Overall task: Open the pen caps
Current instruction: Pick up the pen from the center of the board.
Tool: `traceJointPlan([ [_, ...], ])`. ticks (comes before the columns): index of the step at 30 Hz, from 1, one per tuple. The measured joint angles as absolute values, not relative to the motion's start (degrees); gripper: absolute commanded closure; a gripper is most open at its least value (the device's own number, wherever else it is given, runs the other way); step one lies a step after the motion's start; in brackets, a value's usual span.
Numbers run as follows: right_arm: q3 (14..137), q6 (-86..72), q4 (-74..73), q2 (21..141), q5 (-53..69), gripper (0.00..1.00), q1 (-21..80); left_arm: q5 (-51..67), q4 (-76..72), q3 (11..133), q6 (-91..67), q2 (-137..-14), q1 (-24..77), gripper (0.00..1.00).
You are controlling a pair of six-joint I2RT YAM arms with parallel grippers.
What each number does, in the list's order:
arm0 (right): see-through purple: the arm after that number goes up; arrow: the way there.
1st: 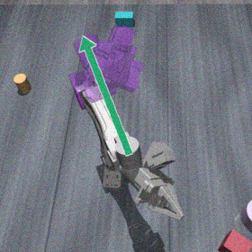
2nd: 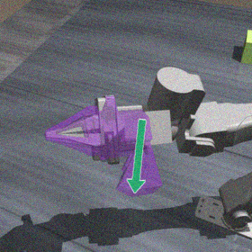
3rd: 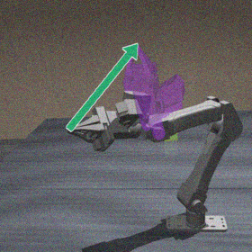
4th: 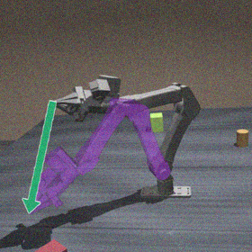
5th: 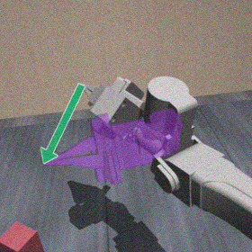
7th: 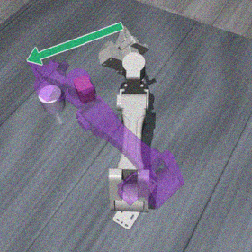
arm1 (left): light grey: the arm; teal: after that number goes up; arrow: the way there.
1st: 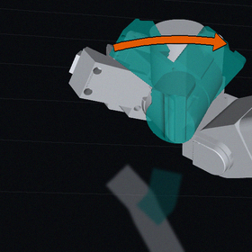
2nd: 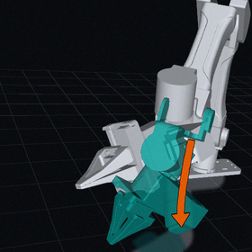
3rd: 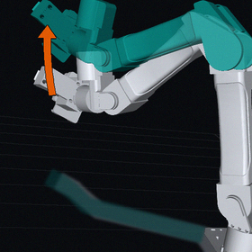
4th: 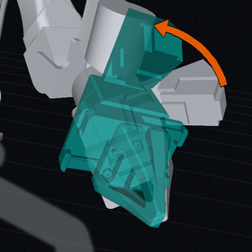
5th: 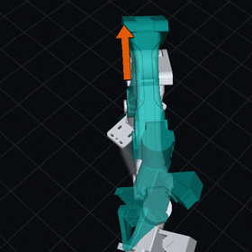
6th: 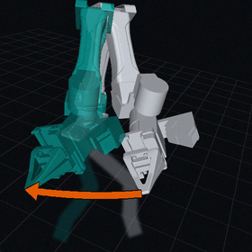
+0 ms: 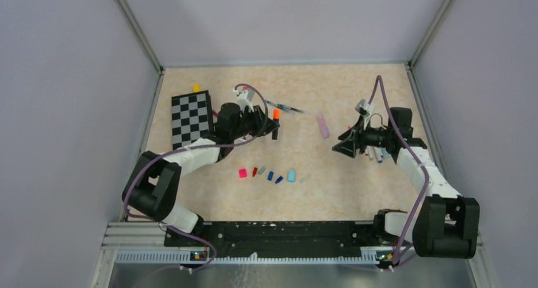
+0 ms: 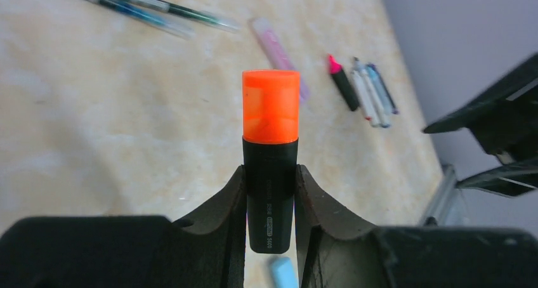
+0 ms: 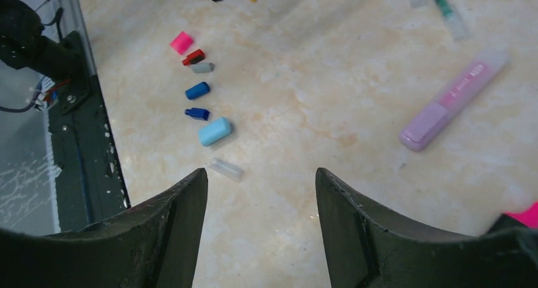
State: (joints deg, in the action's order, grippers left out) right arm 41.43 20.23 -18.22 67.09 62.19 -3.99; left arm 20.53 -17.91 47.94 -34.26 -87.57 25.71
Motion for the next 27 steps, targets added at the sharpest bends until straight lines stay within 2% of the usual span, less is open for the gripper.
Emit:
traceJointPlan([
  [5,37.98,15.03,-11.2,67.07,64.29,0.37,1.83,21.02,-33.12,39.75,-42.78,-86.74,32.18,1.0],
  [11,34.68,7.09,-0.67,66.59,64.51,0.36,6.74,11.27,-39.72,39.11,-48.56,-86.76,44.58,1.0],
  [20,33.76,-5.54,7.46,66.61,55.94,0.35,12.64,-10.0,-28.34,46.85,-56.71,-88.73,52.31,1.0],
  [27,33.76,-9.69,8.51,68.73,51.0,0.39,15.94,-15.73,-24.58,48.88,-58.65,-90.37,54.87,1.0],
])
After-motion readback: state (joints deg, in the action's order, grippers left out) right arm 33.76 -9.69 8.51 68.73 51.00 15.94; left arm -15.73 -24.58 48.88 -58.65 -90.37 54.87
